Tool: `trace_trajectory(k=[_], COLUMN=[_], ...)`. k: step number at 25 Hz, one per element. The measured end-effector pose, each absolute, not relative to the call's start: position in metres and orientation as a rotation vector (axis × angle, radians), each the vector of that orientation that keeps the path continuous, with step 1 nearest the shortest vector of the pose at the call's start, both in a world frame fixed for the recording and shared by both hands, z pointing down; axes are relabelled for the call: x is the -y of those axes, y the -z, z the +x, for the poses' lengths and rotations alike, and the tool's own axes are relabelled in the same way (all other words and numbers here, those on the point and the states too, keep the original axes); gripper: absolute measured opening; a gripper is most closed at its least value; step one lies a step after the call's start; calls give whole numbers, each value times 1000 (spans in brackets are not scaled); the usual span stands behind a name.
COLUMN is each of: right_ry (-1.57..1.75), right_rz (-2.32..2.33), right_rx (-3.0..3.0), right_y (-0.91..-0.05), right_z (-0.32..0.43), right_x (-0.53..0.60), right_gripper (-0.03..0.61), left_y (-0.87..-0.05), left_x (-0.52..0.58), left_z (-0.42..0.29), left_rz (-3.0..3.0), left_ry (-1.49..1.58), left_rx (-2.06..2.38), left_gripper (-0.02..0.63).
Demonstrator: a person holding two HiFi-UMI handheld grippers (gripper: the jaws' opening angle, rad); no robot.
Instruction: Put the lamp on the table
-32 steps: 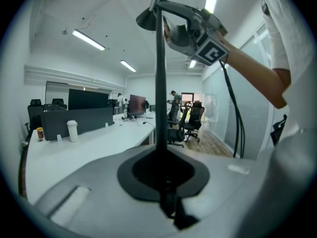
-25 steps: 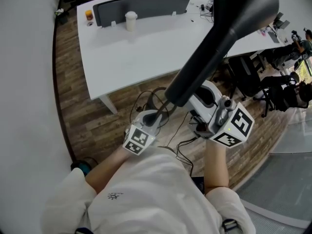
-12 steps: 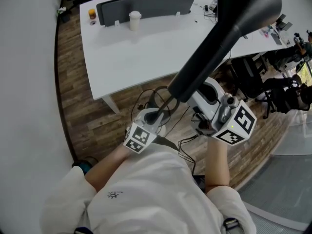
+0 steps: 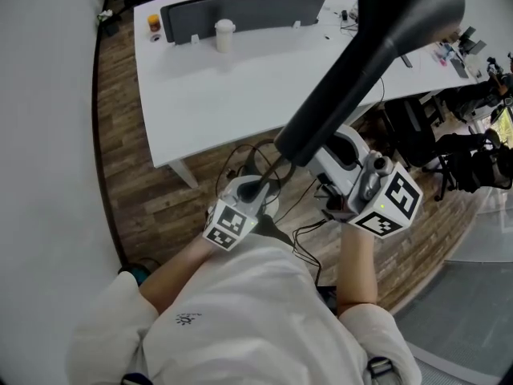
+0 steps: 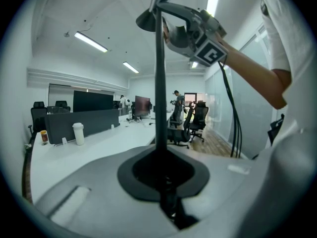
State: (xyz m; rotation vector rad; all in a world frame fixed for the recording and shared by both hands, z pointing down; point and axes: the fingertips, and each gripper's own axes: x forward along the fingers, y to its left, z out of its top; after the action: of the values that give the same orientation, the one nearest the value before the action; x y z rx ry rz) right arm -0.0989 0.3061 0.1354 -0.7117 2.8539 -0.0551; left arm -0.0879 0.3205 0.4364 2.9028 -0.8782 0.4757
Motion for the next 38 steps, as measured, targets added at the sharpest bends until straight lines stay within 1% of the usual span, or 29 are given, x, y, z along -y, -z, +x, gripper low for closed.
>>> trace_trajectory(k=[7,18,38], right_ry=[70,105,143], right_rz=[-692,-650,-436], right_rx=[-2862,-2878,-2915], right_y=[-140,-146,-154], right_z=[-86,-46,34], right_x=[-285,-215,-101], right_gripper=[37,35,35], left_y=[-441,-446,-454], left_x=[-302,-239,-123], left_z=[-77,-32,48], left_rz=[2882,2846,2748], left_ry=[-485,-486,-500], left_rx=[889,899,1085], left_gripper=[6,5,5])
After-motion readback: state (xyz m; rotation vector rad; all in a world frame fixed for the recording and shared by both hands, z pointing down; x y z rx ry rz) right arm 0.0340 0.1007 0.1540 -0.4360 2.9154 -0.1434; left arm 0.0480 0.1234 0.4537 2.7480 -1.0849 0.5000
